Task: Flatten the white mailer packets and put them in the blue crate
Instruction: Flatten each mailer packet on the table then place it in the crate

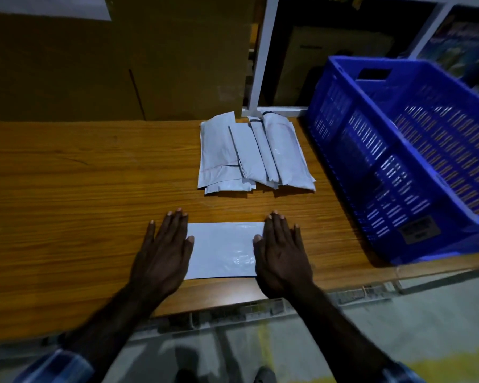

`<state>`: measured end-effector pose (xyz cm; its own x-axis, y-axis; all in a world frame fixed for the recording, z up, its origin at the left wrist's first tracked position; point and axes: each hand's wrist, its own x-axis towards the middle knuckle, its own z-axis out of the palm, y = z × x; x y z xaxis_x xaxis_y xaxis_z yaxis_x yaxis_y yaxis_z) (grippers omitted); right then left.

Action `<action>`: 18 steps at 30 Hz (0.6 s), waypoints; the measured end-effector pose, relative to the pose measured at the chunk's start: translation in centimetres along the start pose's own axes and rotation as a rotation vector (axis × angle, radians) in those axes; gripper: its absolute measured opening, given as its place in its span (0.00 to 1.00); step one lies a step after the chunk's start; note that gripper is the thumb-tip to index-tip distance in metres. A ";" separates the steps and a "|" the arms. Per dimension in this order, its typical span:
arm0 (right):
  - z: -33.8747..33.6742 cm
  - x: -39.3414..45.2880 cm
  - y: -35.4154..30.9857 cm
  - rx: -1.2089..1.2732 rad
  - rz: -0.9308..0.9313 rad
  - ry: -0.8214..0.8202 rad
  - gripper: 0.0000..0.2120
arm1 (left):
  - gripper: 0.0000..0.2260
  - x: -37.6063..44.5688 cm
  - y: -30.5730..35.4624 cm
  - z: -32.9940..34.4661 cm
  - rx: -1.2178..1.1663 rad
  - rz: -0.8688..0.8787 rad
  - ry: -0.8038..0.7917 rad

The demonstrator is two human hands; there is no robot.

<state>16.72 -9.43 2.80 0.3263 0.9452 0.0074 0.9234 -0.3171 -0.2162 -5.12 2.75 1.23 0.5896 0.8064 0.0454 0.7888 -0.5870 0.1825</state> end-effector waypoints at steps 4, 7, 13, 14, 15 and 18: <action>1.0 0.8 -3.5 0.018 -0.142 0.073 0.28 | 0.26 0.4 4.2 -0.7 -0.026 0.113 0.027; 2.2 0.6 -4.2 0.035 -0.188 0.051 0.27 | 0.26 0.3 5.8 0.1 -0.076 0.150 -0.018; 1.5 -0.1 0.0 -0.010 -0.070 0.006 0.30 | 0.26 -0.3 3.2 0.7 -0.046 0.115 -0.021; 1.1 -0.4 1.0 -0.020 0.005 -0.033 0.33 | 0.28 -0.4 2.3 0.5 -0.036 0.084 -0.024; 0.8 -0.6 1.9 -0.050 0.049 -0.050 0.35 | 0.29 -0.6 1.2 0.3 -0.039 0.042 -0.024; -0.3 -1.3 2.7 -0.069 0.005 0.002 0.38 | 0.33 -1.6 -1.5 -0.7 -0.132 -0.045 -0.035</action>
<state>18.80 -11.52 2.49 0.3316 0.9434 0.0085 0.9334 -0.3267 -0.1482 -7.38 2.42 1.59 0.5621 0.8271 0.0004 0.7860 -0.5343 0.3109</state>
